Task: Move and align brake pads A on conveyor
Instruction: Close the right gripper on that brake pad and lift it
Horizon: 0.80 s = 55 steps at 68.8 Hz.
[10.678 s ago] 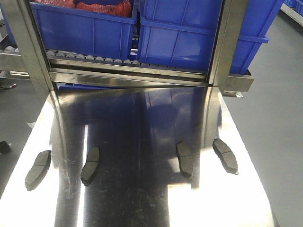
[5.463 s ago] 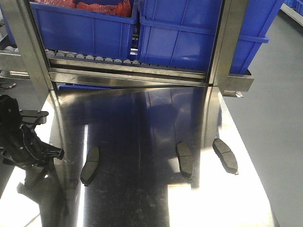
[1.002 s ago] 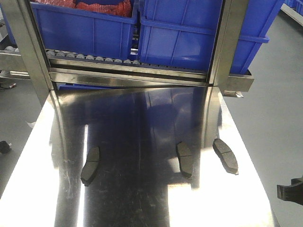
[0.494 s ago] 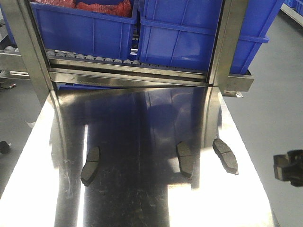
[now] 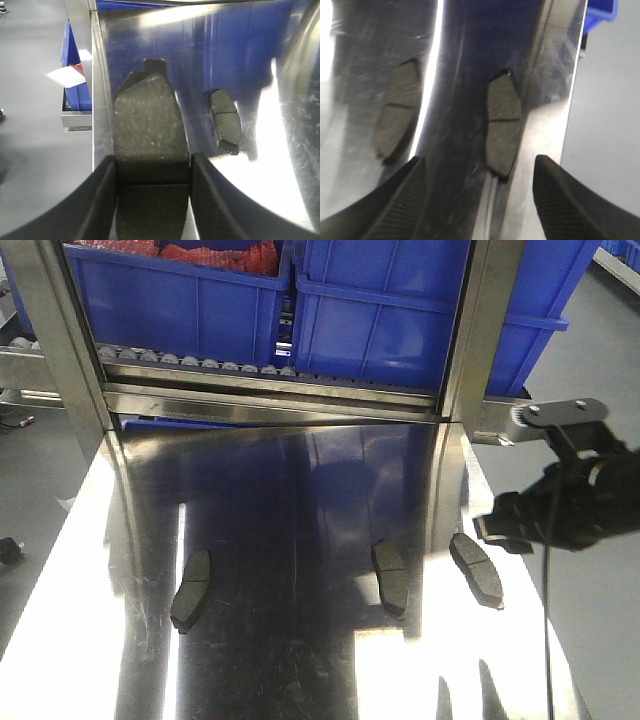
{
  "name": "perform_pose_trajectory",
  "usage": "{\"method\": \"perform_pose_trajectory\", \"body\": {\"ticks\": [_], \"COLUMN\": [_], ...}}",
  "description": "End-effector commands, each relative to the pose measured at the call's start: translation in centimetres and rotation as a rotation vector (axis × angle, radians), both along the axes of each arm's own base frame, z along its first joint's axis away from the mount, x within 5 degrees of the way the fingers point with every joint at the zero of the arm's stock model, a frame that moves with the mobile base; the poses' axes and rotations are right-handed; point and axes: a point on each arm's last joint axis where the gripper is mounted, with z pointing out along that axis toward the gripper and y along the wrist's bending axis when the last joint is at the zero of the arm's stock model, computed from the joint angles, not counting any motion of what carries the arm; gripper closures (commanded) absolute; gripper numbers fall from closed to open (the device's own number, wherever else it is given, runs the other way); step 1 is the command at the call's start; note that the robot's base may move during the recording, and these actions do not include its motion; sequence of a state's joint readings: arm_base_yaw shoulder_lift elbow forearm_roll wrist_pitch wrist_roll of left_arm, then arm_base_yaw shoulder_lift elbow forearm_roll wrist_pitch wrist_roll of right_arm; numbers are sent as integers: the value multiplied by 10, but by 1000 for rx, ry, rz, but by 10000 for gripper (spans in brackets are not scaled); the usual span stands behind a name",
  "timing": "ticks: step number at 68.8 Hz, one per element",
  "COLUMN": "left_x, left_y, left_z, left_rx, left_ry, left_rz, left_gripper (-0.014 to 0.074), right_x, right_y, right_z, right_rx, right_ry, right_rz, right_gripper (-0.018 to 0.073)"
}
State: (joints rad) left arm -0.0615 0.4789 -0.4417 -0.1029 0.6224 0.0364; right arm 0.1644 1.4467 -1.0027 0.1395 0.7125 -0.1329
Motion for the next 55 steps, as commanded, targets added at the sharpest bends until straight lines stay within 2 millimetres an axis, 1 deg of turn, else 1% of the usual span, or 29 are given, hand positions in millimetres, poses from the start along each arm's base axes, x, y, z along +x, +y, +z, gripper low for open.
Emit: {"method": "perform_pose_trajectory", "body": {"ticks": [1,10,12,13,16,24,31,41,55], "left_x": [5,5,5,5,5,5,5,5,5], "left_y": [0,0,0,0,0,0,0,0,0], "left_z": [16,16,16,16,16,16,16,16,16], "left_rx": [-24,-24,-24,-24,-24,-24,-24,-24,-24], "left_ry": [-114,-114,-114,-114,-114,-114,-114,-114,-114], "left_rz": [10,10,10,10,10,10,10,10,10], "left_gripper": [603,603,603,603,603,603,603,603,603], "right_x": [23,51,58,59,67,82,91,100,104], "right_y": [2,4,5,5,6,9,10,12,12], "right_z": [7,-7,-13,-13,-21,-36,-48,-58,-73], "right_rx": [-28,-82,-94,-96,-100,-109,-113,-118,-130], "right_ry": [-18,66,89,92,123,164,195,218,268], "right_rz": [1,32,36,37,38,45,46,48,53], "right_gripper": [104,104,104,104,104,104,104,104,104]}}
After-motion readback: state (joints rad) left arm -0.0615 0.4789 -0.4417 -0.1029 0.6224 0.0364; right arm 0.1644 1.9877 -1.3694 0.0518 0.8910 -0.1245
